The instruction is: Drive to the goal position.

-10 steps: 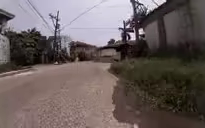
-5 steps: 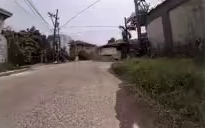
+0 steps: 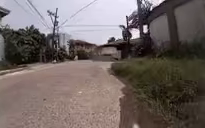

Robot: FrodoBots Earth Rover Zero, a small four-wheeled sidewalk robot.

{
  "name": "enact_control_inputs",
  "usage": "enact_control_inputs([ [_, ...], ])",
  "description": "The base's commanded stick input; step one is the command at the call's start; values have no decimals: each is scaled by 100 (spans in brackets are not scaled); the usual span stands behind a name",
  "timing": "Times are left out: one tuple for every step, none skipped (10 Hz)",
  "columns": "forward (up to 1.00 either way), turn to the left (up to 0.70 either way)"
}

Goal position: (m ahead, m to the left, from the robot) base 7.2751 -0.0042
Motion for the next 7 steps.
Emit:
enact_control_inputs([
  [70, 0],
  [70, 0],
  [70, 0],
  [70, 0],
  [70, 0],
  [70, 0],
  [70, 0],
])
